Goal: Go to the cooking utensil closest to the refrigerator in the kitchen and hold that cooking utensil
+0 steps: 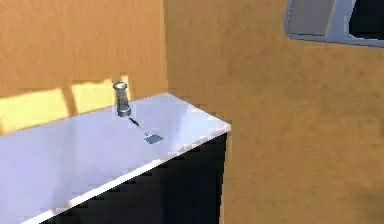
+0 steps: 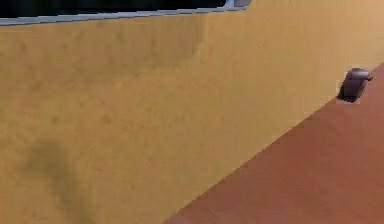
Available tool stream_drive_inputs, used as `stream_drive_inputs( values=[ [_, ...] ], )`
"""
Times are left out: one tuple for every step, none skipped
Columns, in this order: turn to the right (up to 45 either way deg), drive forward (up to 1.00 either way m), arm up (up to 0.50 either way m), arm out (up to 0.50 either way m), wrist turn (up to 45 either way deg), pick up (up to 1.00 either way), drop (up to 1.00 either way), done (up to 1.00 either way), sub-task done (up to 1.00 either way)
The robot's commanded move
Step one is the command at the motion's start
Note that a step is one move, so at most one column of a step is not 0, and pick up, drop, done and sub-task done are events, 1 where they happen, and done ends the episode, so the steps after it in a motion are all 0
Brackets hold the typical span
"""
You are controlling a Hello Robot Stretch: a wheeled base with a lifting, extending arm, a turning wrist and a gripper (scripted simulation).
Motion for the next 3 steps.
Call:
stream_drive_inputs(
  values=[
    [45.0, 0.00, 0.00, 0.00, 0.0, 0.00, 0.00, 0.00, 0.00],
    [45.0, 0.00, 0.00, 0.00, 0.0, 0.00, 0.00, 0.00, 0.00],
    [45.0, 0.00, 0.00, 0.00, 0.0, 0.00, 0.00, 0.00, 0.00]
  ],
)
